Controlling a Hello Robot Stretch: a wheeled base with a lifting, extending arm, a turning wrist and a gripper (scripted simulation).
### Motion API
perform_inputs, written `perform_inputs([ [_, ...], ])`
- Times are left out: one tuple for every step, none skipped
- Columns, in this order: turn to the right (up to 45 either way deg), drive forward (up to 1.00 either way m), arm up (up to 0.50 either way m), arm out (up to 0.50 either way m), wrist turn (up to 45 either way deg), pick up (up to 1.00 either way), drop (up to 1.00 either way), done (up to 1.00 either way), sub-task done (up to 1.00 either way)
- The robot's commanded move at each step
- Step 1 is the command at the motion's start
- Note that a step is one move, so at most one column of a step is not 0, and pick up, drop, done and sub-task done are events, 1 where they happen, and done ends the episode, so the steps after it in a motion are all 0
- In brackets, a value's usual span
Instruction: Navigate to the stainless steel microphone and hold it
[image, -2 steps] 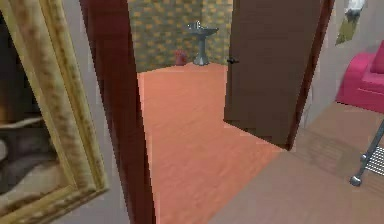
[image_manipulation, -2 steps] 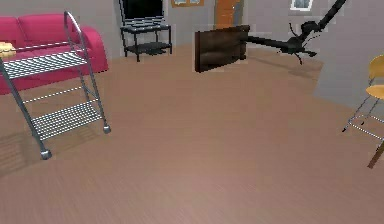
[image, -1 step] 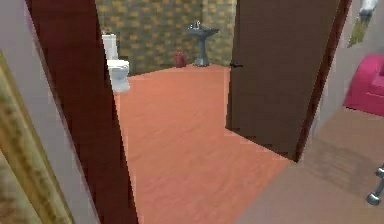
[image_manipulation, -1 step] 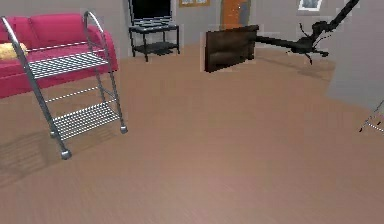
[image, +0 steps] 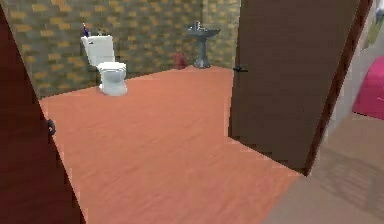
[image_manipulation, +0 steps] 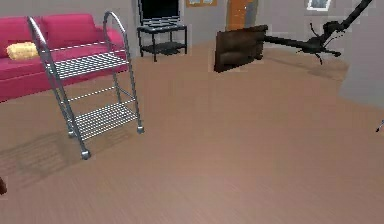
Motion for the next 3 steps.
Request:
perform_inputs([
  [45.0, 0.0, 0.0, 0.0, 0.0, 0.0, 0.0, 0.0, 0.0],
  [45.0, 0.0, 0.0, 0.0, 0.0, 0.0, 0.0, 0.0, 0.0],
  [0.0, 0.3, 0.0, 0.0, 0.0, 0.0, 0.0, 0.0, 0.0],
])
